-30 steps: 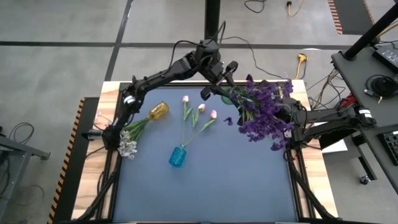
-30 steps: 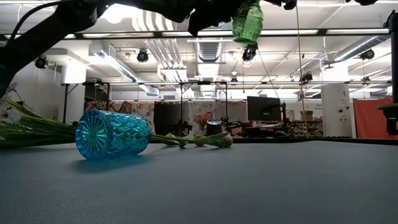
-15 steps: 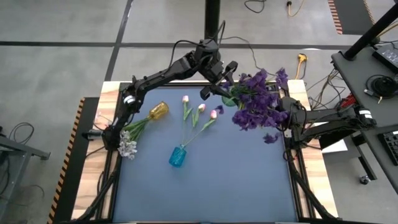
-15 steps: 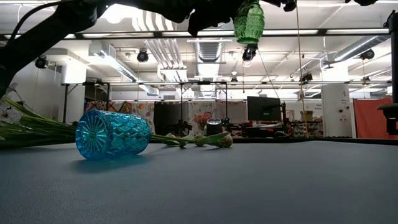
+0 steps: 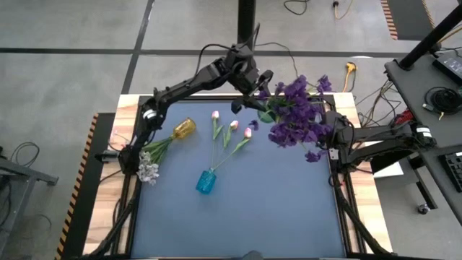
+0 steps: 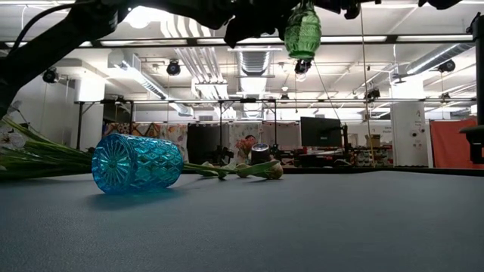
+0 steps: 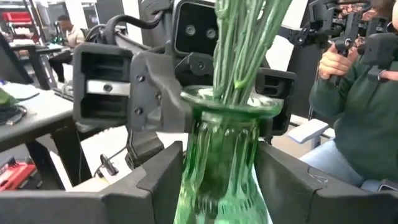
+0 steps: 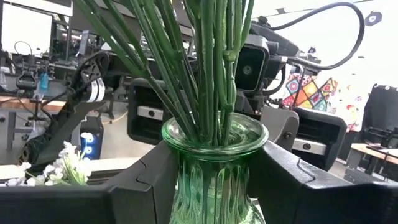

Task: Sort flowers into vase by color
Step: Put the green vase with flowers on the table

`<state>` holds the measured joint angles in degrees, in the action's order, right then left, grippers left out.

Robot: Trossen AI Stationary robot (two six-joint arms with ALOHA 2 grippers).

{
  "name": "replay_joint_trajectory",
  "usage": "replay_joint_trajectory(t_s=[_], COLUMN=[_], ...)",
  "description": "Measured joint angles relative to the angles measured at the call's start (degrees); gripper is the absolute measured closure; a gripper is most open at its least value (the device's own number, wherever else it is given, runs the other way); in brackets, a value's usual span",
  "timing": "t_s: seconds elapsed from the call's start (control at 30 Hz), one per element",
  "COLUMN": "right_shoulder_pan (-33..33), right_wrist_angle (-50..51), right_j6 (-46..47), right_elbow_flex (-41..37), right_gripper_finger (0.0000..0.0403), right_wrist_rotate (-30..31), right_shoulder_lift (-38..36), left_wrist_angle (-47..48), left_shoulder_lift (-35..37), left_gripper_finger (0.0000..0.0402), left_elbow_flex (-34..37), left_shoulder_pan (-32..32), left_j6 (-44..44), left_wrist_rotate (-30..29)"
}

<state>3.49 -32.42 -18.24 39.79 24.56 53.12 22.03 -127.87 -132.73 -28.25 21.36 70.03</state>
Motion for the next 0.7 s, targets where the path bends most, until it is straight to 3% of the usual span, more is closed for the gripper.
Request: replay_joint_trajectory(t_s=[0.5,0.7], right_shoulder_pan=[-0.07,-0.07], right_wrist_angle=[-0.99,-0.23], right_j6=[-0.18,0.47], right_elbow_flex=[0.02,0.04], right_gripper_finger=[0.0237,0.0237], right_wrist_rotate=[0.13,1.06], right_shoulder_lift=[-0.29,-0.26], left_wrist_angle=[5.35,10.95], left_shoulder_lift=[0.06,0.2], left_gripper_finger=[0.0107,0.0091], left_elbow_flex=[-0.16,-0.46], left_shoulder_pan=[-1.82,-5.94], left_j6=[0.04,1.2], left_wrist_rotate=[-0.26,-0.33])
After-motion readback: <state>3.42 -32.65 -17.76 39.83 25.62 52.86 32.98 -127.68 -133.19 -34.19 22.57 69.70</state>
